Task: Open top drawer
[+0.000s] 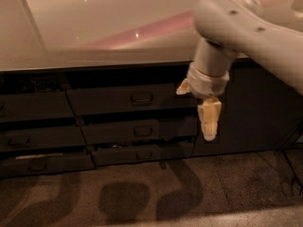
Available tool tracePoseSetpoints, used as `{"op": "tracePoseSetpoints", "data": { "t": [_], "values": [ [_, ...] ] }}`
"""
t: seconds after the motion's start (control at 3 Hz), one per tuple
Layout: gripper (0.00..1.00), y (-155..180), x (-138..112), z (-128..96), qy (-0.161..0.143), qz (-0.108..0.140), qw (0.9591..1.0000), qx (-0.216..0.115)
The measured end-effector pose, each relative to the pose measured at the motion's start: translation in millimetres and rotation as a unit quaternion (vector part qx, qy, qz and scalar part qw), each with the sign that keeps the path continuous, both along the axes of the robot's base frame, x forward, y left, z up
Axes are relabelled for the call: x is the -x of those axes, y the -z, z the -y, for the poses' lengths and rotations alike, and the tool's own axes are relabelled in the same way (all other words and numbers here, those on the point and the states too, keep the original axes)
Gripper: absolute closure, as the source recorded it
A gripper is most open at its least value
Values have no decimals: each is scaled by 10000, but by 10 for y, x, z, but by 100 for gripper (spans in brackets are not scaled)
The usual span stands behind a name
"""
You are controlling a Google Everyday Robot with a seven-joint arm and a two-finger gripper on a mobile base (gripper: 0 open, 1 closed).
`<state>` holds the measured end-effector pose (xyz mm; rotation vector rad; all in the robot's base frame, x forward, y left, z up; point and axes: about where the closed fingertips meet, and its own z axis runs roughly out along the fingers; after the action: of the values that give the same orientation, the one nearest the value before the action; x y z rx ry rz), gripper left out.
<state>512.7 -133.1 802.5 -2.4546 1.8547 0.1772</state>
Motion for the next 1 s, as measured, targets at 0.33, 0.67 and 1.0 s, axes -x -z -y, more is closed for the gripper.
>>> {"op": "tracePoseSetpoints", "data": {
  "t": [0.33,0.67,1.0],
  "values": [
    [0,141,14,-175,-284,370,9889,-1409],
    [0,42,-7,-60,-180,754,9794,-1867],
    [0,44,-5,-63,-181,757,9794,-1862]
  ]
}}
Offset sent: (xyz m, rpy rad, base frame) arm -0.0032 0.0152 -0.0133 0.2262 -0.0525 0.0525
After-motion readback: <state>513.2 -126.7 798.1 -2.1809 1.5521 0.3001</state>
